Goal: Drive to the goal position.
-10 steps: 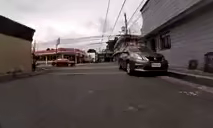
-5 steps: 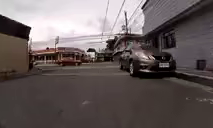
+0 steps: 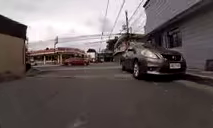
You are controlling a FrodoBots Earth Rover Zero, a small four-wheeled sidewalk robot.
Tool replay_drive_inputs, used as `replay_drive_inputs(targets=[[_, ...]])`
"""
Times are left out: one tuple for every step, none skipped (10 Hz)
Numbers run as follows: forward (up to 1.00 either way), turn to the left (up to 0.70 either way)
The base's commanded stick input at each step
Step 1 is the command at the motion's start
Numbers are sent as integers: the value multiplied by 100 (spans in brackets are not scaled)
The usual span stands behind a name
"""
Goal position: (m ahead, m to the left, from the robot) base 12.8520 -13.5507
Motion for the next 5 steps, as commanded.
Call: replay_drive_inputs(targets=[[100, 0], [100, 0], [100, 0], [100, 0], [100, 0]])
